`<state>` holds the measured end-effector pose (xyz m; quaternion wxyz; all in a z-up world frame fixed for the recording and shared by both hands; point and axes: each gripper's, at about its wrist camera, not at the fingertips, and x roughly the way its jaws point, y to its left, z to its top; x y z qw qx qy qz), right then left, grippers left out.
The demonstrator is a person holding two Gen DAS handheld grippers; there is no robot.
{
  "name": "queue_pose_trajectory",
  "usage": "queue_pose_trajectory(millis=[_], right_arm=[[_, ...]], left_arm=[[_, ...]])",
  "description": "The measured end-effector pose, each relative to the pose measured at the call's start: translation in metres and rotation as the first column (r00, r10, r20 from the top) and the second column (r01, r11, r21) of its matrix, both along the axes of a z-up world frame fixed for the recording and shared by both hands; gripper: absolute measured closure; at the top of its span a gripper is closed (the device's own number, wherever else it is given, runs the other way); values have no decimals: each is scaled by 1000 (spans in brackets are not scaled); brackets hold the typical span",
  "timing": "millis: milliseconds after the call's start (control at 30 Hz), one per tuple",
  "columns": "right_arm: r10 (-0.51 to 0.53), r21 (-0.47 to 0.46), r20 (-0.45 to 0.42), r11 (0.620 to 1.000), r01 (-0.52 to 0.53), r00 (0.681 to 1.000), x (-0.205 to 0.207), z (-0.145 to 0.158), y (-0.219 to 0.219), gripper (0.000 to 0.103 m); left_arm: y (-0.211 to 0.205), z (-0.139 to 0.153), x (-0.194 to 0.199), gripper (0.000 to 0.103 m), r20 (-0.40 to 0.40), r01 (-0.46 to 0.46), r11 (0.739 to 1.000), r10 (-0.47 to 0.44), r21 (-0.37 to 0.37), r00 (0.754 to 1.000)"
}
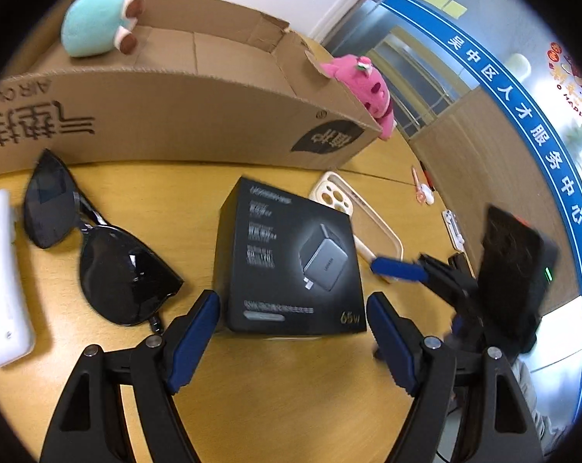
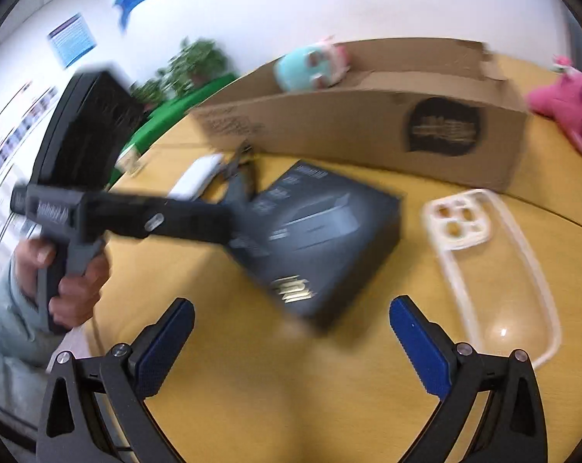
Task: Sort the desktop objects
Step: 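Close both grippers on the black charger box and lift it, then carry the charger box with both grippers into the cardboard box and release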
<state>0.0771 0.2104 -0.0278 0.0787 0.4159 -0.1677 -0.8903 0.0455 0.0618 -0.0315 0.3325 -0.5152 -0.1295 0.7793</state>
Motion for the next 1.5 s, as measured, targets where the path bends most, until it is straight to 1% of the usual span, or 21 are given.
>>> queue_pose_trajectory(millis=[67, 100, 167, 233, 300, 367, 467, 500, 567, 600, 667, 733, 833, 933, 1033, 1167, 1200, 1233, 1333, 1433, 1500], right_arm=[[-41, -36, 25, 998, 42, 999, -7, -9, 14, 0], [-39, -38, 38, 998, 41, 999, -12, -13, 15, 0], [3, -30, 64, 1000, -1, 998, -19, -21, 4, 0], [44, -41, 51, 998, -42, 998, -18, -23, -7, 0], [19, -12, 39, 1000, -19, 999, -11, -21, -8, 1], [-11, 20, 48, 1000, 10, 999, -10, -21, -4, 1], [-34, 113, 77, 993, 25, 996, -18, -22, -4, 1], [-35, 135, 86, 991, 23, 996, -20, -24, -6, 6], [-61, 193, 97, 980, 41, 993, -24, -24, -10, 7], [-79, 207, 104, 977, 56, 991, -26, -24, -10, 8], [-93, 199, 98, 977, 72, 991, -24, -24, -8, 10], [-108, 207, 89, 974, 88, 990, -20, -23, -10, 16], [-123, 264, 75, 959, 99, 990, -14, -16, -23, 17], [-135, 275, 52, 955, 115, 990, -15, -8, -29, 17], [-147, 275, 10, 951, 138, 989, -18, 11, -34, 17], [-150, 332, -59, 929, 161, 987, -21, 54, -46, 17], [-146, 347, -80, 923, 164, 986, -30, 66, -50, 17], [-141, 358, -111, 918, 172, 984, -35, 84, -53, 17], [-126, 379, -170, 907, 183, 977, -46, 120, -59, 17], [-94, 415, -226, 891, 183, 970, -69, 161, -63, 17], [-82, 436, -253, 880, 189, 964, -78, 183, -63, 17]], left_arm=[[5, -6, -6, 25, 18, 23, 1000, -23, 12, 1000], [9, -8, -8, 26, 24, 41, 999, -41, 21, 999], [17, -9, -12, 26, 25, 77, 997, -78, 23, 997], [22, -8, -16, 25, 14, 115, 993, -115, 18, 993], [23, -12, -24, 26, 31, 120, 993, -120, 12, 992], [29, -21, -31, 26, 64, 137, 991, -136, -1, 989], [38, -21, -29, 27, 44, 171, 985, -171, -5, 984], [40, -21, -27, 27, 44, 174, 985, -174, -10, 984], [40, -19, -24, 27, 46, 161, 987, -160, -12, 986], [39, -20, -24, 29, 51, 150, 989, -150, -5, 987], [33, -18, -22, 32, 57, 133, 991, -133, 3, 989], [33, -17, -20, 33, 51, 126, 992, -126, -3, 991], [32, -7, -11, 33, 18, 117, 993, -116, -17, 993], [28, 11, -8, 33, -21, 101, 995, -101, -12, 995], [18, 39, -4, 33, -73, 82, 997, -82, -4, 994], [3, 91, -3, 33, -178, 56, 998, -54, 10, 983], [-2, 108, -4, 33, -211, 51, 999, -48, 12, 976], [-5, 121, -5, 33, -236, 48, 999, -44, 11, 971], [-19, 166, -12, 33, -319, 30, 1000, -27, 3, 947], [-26, 203, -27, 33, -373, 10, 1000, -7, 5, 928], [-32, 233, -41, 33, -414, -3, 1000, 9, 15, 910]])
